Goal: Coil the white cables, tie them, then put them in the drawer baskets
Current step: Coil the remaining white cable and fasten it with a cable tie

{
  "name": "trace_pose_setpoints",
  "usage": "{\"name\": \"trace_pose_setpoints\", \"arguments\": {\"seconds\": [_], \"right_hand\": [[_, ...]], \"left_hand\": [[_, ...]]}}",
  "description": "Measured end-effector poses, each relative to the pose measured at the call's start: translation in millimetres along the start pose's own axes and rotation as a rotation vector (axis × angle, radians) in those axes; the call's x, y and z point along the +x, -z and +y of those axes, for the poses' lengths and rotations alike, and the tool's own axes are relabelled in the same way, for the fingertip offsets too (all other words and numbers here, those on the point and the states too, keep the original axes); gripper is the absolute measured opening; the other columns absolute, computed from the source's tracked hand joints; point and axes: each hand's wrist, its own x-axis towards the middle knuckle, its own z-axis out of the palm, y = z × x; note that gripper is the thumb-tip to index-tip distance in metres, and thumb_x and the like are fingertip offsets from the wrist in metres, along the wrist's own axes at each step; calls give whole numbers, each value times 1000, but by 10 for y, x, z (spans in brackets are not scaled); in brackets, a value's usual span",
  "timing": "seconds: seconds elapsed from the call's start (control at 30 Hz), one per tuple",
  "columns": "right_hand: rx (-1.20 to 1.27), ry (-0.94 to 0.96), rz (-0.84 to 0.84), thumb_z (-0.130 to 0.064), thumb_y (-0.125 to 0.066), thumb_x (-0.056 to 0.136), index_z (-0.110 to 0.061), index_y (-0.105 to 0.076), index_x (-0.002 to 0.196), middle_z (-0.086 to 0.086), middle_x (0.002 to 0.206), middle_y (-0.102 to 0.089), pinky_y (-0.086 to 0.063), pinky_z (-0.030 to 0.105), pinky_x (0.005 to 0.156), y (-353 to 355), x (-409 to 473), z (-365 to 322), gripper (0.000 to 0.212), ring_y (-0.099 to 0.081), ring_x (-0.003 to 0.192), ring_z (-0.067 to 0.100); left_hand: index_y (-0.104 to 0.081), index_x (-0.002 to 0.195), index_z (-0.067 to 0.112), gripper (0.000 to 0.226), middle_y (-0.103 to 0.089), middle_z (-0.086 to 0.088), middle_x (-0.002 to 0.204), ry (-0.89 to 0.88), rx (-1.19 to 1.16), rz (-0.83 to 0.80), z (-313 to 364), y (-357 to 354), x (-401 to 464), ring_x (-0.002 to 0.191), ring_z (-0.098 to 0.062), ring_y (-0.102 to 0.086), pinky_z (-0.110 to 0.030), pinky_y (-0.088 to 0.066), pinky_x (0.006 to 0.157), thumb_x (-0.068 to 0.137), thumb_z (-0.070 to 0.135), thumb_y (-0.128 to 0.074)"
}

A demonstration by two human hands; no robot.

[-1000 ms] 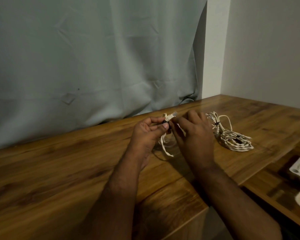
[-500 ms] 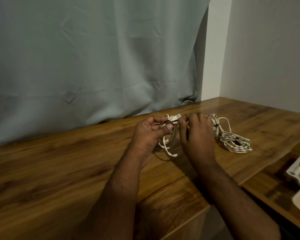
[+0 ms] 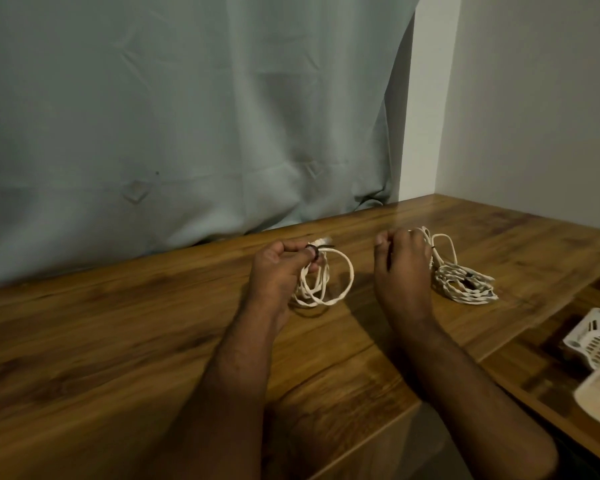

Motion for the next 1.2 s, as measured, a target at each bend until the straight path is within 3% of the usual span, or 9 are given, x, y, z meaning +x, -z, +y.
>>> {"name": "trace_pose_setpoints", "arguments": {"seconds": [0.2,0.37,0.5,0.7,0.77,0.87,0.97,1.07,1.2], "right_hand": [[161,295,-121,-23,-54,104,-13,-59,103,3,100,-53,-43,39,81,-95,-140,-165,12,-50,95,22],[146,262,-188,-21,-59,100,-12,-61,109,6,107,-54,-47,46,87,-128,-126,-93,13,-52,102,23],[169,209,-160,-18,-62,98,-11,-57,125,8,120,-53,-50,48,95,-114,-130,-84,29,-55,112,25],[328,-49,-186,-47,-59,100,-18,-52,144,10,140,-53,-46,39,109,-49,-140,-63,54,-54,128,22],[590,-242,-270,-60,-53,99,-16,-61,132,13,126,-67,-55,45,100,-13,-246,-100,56,-66,117,25],[908,-509,-393,-71,-58,89,-7,-66,117,18,105,-74,-57,49,89,146,-340,-71,71,-72,98,34],[1069,-532,-490,-52,-64,96,5,-59,125,36,119,-64,-45,65,103,375,-383,63,64,-63,107,45],[1069,-525,-512,-29,-67,99,-5,-74,103,30,104,-71,-56,56,90,547,-424,143,26,-69,92,38],[874,-556,-338,-42,-74,87,-12,-75,95,27,95,-75,-56,69,87,560,-500,180,31,-72,90,45]], "left_hand": [[-72,99,4,11,-79,-15,85,-25,78,-56,-36,-112,14,68,-17,-73,-36,-61,68,88,4,-76],[-70,105,2,16,-79,-17,94,-15,72,-75,-47,-121,-7,78,-22,-73,-51,-60,86,89,3,-75],[-70,102,11,14,-79,-17,96,-10,49,-122,-47,-144,-21,83,-25,-75,-47,-61,81,89,7,-76],[-68,112,-2,20,-75,-23,100,75,-87,-243,-63,-250,-46,86,-26,-70,-39,-59,81,95,7,-65],[-60,128,-11,38,-67,-33,115,154,-195,-320,-103,-310,-56,96,-35,-67,-47,-57,91,96,10,-62],[-56,137,-7,43,-67,-19,99,281,-260,-382,-152,-411,-145,84,-25,-66,-44,-60,81,100,15,-57],[-59,132,-2,35,-66,-14,87,325,-270,-400,-188,-455,-215,77,-21,-66,-42,-64,68,102,17,-55],[-61,128,-8,37,-68,-27,114,321,-191,-414,-238,-458,-254,99,-33,-67,-51,-62,85,102,18,-57],[-69,101,7,20,-75,-14,92,215,44,-404,-281,-447,-393,75,-19,-71,-33,-60,74,106,19,-54]]}}
